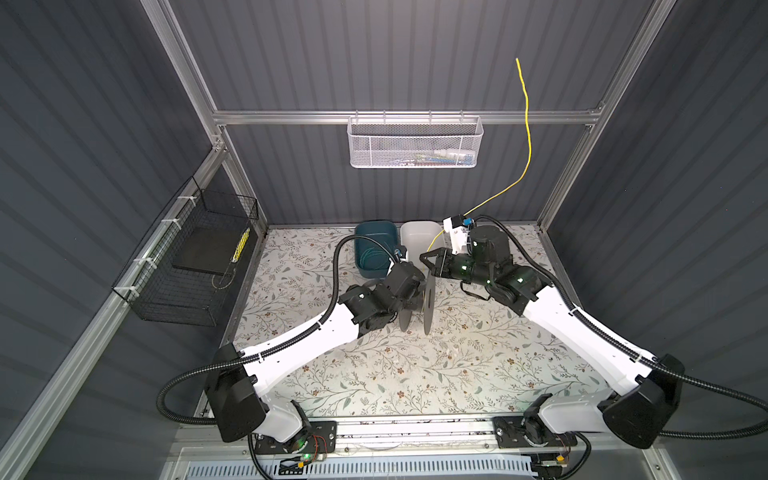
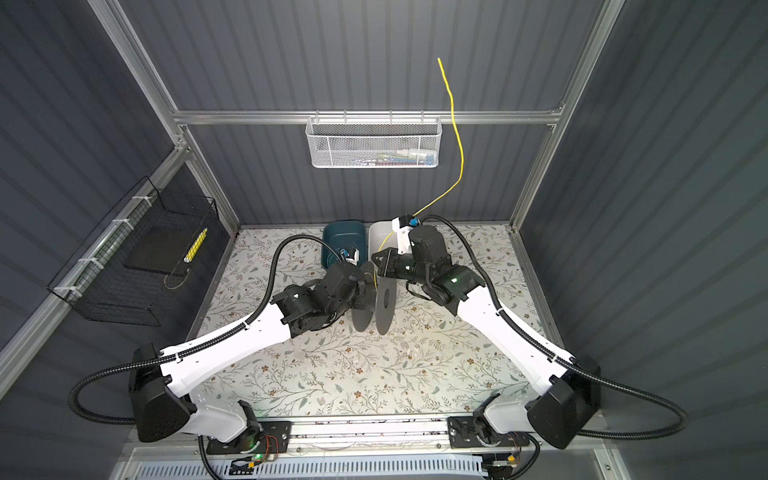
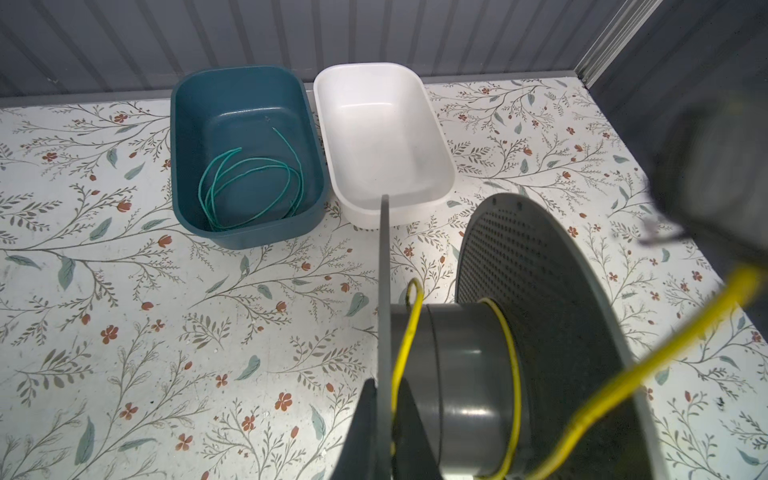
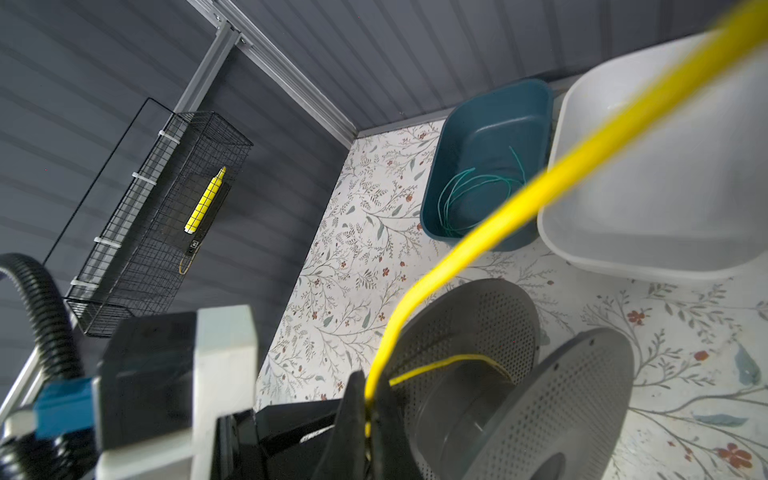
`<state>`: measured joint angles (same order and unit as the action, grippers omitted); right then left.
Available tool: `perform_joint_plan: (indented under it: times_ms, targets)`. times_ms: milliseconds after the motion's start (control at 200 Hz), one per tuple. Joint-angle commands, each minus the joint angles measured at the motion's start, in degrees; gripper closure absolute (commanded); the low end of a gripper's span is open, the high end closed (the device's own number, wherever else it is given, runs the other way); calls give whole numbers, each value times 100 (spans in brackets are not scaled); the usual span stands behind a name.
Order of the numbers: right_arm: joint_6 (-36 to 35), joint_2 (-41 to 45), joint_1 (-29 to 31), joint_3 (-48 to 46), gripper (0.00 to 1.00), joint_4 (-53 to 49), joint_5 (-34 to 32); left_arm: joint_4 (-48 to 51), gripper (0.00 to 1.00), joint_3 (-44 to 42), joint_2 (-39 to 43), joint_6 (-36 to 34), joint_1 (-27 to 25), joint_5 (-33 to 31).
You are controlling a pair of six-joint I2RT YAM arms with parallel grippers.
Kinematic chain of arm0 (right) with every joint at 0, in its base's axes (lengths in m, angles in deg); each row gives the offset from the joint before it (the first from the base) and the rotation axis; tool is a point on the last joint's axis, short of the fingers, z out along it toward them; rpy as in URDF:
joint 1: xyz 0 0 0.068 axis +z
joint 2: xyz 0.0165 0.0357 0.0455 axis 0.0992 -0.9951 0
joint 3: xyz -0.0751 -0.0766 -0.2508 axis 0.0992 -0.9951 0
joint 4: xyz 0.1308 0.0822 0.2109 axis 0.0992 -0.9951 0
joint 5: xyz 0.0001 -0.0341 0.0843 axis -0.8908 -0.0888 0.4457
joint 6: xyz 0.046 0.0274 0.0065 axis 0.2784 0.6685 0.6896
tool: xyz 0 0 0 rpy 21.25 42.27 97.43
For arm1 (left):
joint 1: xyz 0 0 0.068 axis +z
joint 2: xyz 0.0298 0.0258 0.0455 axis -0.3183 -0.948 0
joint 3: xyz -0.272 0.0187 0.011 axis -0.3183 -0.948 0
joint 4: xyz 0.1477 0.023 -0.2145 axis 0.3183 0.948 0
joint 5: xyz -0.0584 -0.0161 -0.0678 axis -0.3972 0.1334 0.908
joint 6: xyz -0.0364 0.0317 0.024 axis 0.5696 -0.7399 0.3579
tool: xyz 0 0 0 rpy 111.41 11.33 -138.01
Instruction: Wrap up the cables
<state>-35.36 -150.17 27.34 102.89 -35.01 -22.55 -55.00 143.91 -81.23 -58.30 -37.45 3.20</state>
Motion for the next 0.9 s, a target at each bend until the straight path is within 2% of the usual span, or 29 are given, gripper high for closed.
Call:
perform_joint_plan:
  times_ms: [0,420,890]
  targets:
    - [188,122,-349,213,100,1092,615,641,100,-319,107,-369,-219,196]
    - [323,-282,-1178,321,98,1261,904,772,100,-861,304,-128,-488,339]
    - [354,-965,-1363,409,90,1504,892,1009,100,-887,363,-67,-674,599]
